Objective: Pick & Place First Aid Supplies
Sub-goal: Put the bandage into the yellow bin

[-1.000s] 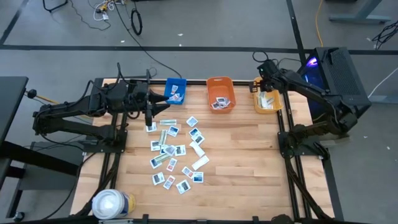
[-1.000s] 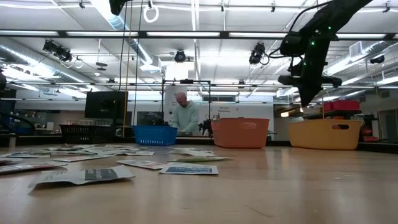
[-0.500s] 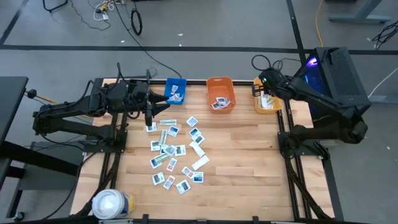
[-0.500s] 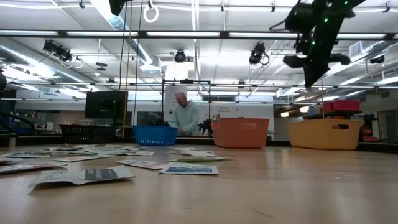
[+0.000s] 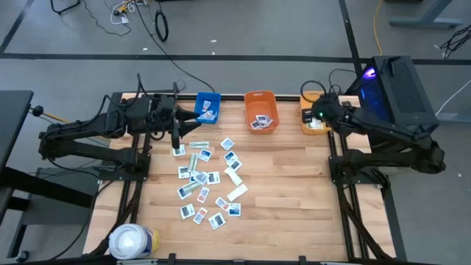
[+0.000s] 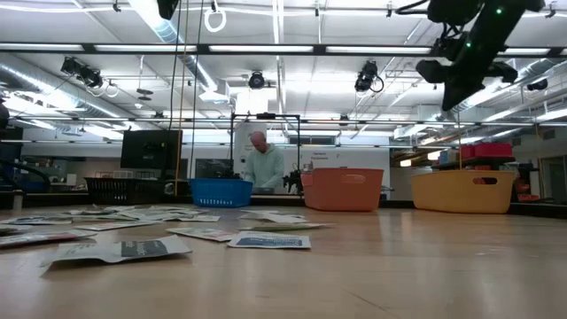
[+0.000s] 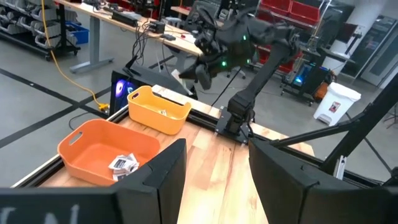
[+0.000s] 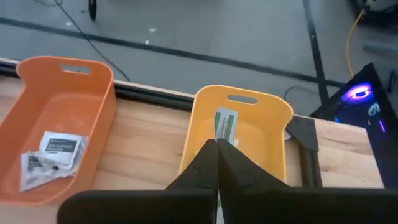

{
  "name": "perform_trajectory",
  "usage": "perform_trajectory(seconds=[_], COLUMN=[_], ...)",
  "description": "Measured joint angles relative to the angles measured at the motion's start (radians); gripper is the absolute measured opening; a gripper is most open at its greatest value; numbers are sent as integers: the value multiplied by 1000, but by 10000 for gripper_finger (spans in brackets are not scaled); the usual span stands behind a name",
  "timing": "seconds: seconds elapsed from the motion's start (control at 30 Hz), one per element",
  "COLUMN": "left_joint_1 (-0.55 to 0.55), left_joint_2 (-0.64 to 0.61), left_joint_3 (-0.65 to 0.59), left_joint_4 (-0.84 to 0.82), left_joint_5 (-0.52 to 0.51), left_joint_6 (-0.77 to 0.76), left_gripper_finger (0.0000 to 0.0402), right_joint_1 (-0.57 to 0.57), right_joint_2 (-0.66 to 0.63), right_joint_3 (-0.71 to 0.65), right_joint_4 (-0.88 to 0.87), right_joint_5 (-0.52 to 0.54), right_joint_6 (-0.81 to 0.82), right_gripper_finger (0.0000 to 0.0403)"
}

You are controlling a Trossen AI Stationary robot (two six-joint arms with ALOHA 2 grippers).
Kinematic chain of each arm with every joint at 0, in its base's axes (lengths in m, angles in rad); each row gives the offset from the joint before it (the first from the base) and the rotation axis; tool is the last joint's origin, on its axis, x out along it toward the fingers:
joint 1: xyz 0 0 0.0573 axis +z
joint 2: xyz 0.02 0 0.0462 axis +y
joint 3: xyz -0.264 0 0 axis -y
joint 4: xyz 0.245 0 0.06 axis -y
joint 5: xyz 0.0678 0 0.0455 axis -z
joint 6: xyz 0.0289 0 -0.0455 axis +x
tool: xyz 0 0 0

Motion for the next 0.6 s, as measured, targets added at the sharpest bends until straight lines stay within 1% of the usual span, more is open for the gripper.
perform_trajectory(seconds=[0.1,0.2,0.33,0.43,0.6], left_joint_1=[0,0,0,0,0], left_joint_2=[0,0,0,0,0], left_joint_3=[0,0,0,0,0], left_joint_4=[2,3,3,7,10], left_joint_5=[0,0,0,0,0], left_joint_6=[1,2,2,2,0], left_gripper_finger=[179,179,179,179,179], right_joint_1=[24,19,-27,-79,-155], right_joint_2=[-31,-46,-45,-35,7], right_joint_3=[-61,-120,-193,-233,-250], right_joint_4=[47,88,186,271,363], right_joint_5=[73,130,159,161,155], right_joint_6=[-2,7,-9,-46,-88], right_gripper_finger=[0,0,0,0,0])
